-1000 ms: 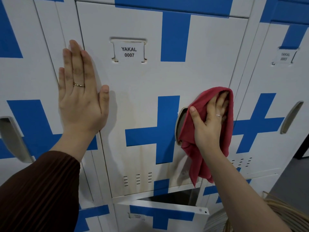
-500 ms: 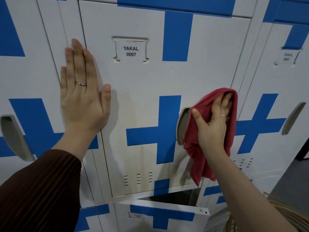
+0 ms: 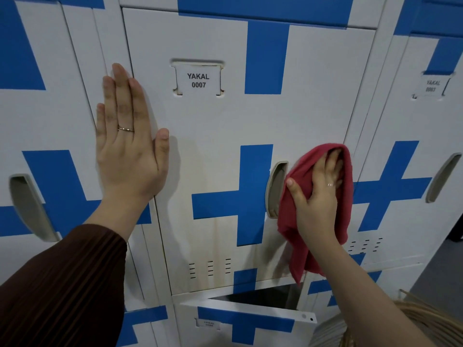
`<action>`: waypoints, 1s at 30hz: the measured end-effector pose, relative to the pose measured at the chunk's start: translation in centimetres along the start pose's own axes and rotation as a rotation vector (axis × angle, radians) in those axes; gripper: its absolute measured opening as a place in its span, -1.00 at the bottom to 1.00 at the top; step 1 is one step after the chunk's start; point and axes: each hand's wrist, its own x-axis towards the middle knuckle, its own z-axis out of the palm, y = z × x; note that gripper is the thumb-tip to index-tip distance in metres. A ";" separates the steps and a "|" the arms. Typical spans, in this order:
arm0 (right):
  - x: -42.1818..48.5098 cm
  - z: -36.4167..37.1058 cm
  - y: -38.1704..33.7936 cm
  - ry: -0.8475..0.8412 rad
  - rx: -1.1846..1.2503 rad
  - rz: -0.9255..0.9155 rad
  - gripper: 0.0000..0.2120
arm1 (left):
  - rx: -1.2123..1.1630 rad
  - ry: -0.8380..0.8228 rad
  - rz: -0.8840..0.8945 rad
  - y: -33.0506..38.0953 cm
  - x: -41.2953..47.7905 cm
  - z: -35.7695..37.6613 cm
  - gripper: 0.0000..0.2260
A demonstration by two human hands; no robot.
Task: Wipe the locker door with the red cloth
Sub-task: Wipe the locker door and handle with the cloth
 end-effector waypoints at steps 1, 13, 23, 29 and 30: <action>-0.9 0.2 0.6 -0.028 -0.039 -0.001 -0.26 | 0.000 0.001 0.002 0.0 0.0 0.0 -0.47; -4.1 0.5 4.1 -0.168 -0.163 -0.021 -0.26 | -0.001 0.011 0.016 -0.1 0.0 0.1 -0.47; -5.0 1.4 3.3 -0.162 -0.157 -0.014 -0.24 | 0.000 0.000 0.004 -0.1 0.0 0.1 -0.45; -5.0 1.3 3.5 -0.167 -0.174 -0.041 -0.28 | 0.000 -0.003 0.002 0.0 0.0 0.1 -0.45; -5.0 1.2 3.5 -0.163 -0.175 -0.038 -0.27 | 0.001 -0.001 0.001 0.0 0.0 0.1 -0.45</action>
